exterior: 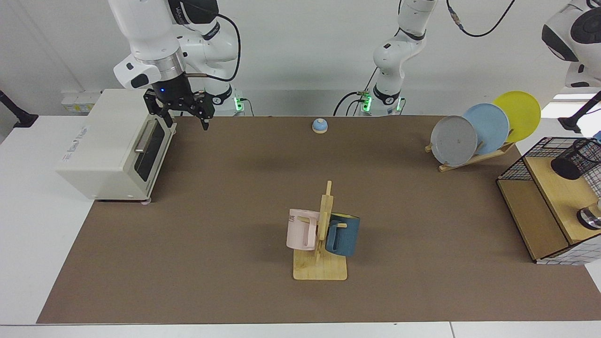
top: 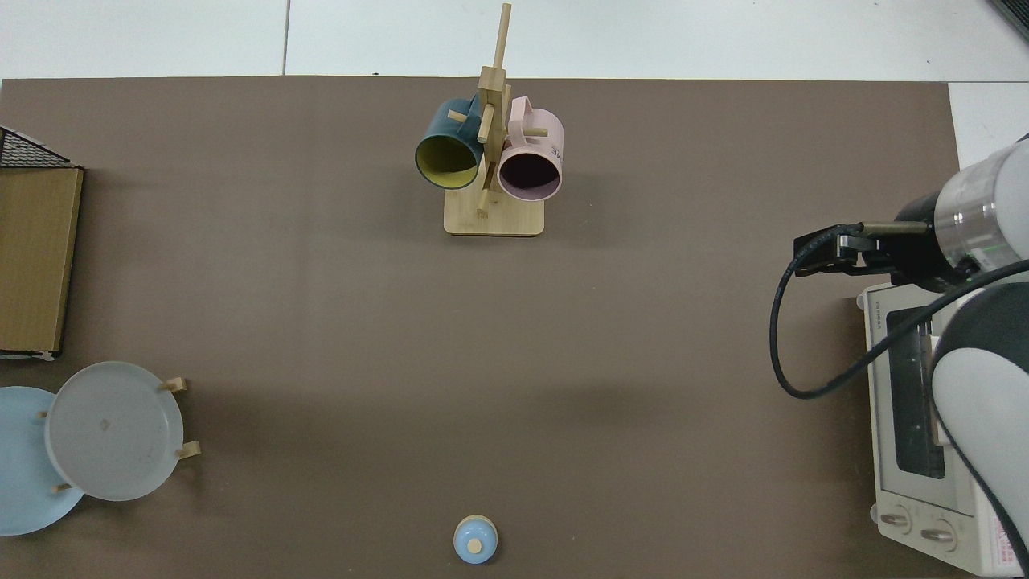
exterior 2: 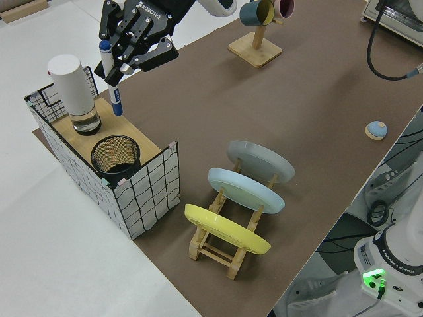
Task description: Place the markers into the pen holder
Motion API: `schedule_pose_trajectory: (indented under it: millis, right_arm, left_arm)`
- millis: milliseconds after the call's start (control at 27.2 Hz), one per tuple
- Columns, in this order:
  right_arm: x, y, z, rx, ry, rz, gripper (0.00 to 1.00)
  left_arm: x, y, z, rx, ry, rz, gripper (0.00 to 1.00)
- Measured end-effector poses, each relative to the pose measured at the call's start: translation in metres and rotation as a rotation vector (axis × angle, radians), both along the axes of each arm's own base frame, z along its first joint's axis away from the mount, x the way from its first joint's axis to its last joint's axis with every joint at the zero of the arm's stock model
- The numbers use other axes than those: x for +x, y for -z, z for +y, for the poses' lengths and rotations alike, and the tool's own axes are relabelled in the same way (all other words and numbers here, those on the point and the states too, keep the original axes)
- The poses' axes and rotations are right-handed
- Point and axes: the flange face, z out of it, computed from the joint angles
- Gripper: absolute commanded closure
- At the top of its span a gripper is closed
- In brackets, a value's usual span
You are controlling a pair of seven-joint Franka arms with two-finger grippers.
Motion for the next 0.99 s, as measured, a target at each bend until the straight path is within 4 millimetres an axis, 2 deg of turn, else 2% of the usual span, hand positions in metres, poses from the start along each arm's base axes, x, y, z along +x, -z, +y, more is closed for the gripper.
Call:
schedule_pose_trajectory:
  millis: [441,992]
  right_arm:
    - [0.000,0.000,0.000,0.000,0.000,-0.001,0.00]
    - [0.000,0.000,0.000,0.000,0.000,-0.001,0.00]
  left_arm:
    - [0.008,0.023,0.009,-0.020,-0.004,0.032,1.00]
    - [0.012,0.033,0.016,0.009,0.000,0.058,1.00]
